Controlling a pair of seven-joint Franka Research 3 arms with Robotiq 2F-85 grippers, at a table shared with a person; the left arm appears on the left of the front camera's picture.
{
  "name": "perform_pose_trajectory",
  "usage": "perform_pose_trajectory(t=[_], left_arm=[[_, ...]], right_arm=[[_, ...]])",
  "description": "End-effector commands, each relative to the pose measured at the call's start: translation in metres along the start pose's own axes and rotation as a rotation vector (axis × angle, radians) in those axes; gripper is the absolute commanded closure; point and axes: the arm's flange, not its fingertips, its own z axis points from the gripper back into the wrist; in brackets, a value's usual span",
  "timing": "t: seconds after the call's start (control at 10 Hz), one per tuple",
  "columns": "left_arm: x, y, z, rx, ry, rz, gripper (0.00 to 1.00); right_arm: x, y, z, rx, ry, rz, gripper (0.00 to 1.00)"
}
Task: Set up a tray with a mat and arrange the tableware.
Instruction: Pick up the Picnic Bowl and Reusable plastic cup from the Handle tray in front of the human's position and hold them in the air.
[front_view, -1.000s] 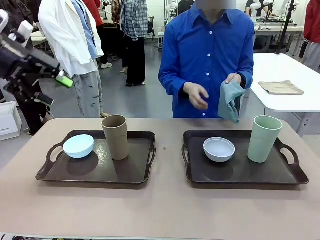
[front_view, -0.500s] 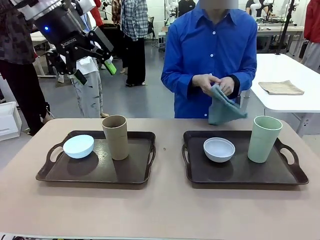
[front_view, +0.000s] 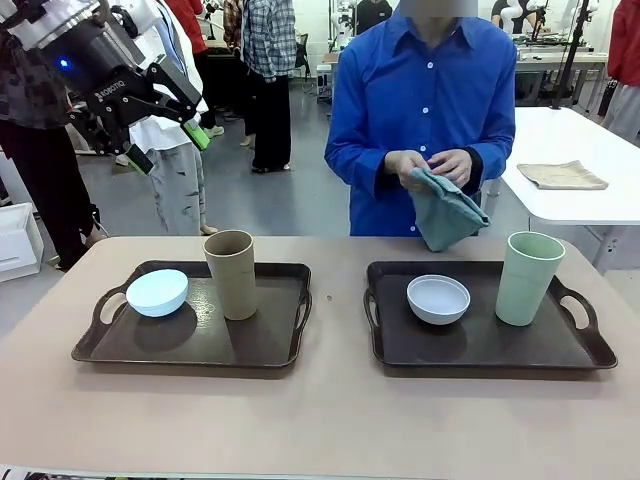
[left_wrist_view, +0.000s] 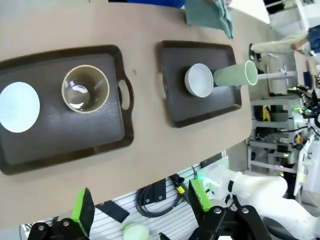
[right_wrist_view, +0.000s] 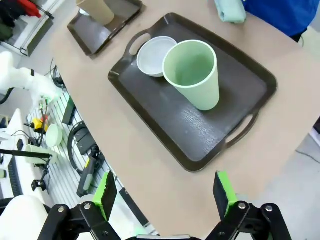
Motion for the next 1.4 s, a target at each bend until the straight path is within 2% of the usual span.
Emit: perform_pose_trajectory(t=[0.0,0.1,0.2,0.3,0.6,0.8,1.0,1.1,1.3], left_arm=[[0.031,-0.014,-0.005,-0.059,-0.025,0.010,0.00],[0.048,-0.036,-0.015,-0.022,-0.013,-0.031,0.00],[0.066,-0.062,-0.023,0.010,0.002,-0.057,0.00],[0.070,-0.082,-0.032,0.029,0.003,-0.082,0.00],[0.097,-0.136,-0.078,0.083,0.037,-0.133,0.00],[0.112,-0.167,-0.129,0.126,0.035,-0.138,0.00],[0.119,-0.182,-0.161,0.104,0.058,-0.144,0.00],[0.117,-0.178,-0.163,0.080,0.088,-0.164,0.00],[0.106,-0.171,-0.165,0.101,0.063,-0.160,0.00]], right_arm=[[0.015,-0.029,-0.007,0.058,0.066,0.084,0.00],[0.024,-0.052,-0.015,0.074,0.132,0.210,0.00],[0.031,-0.073,-0.020,0.096,0.128,0.318,0.00],[0.033,-0.091,-0.024,0.093,0.113,0.363,0.00],[0.051,-0.129,-0.041,0.062,0.007,0.456,0.00],[0.067,-0.137,-0.056,0.159,-0.072,0.561,0.00],[0.071,-0.136,-0.071,0.222,-0.109,0.585,0.00],[0.069,-0.132,-0.062,0.133,-0.064,0.540,0.00],[0.069,-0.132,-0.062,0.133,-0.064,0.540,0.00]])
